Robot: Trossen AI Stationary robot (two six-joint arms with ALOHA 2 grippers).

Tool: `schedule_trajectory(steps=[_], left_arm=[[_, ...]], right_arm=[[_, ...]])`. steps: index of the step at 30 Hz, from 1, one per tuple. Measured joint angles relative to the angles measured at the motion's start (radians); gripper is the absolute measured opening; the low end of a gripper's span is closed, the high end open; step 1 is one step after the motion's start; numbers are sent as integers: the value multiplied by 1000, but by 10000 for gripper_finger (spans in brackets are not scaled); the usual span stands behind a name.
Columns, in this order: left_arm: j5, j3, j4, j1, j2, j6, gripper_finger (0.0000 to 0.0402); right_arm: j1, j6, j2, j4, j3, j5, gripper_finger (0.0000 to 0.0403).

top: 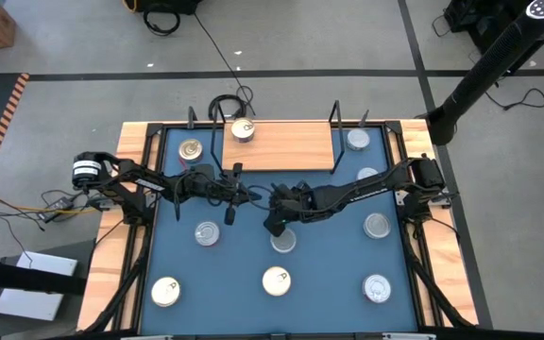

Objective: Stack canned seafood by type on shelf
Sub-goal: Put the top left red tuna can on the shelf

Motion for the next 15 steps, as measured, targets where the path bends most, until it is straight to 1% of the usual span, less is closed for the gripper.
schedule_trajectory(steps=[8,12,15], left_arm=[[0,0,-2,0,0,-1,1],[0,0,-7,0,0,-1,1],[0,0,-10,0,0,0,1]], right_arm=[[-3,42,26,-39,-1,-56,269],[-13,43,44,-56,0,-85,244],[-20,35,50,-63,-1,-102,218]])
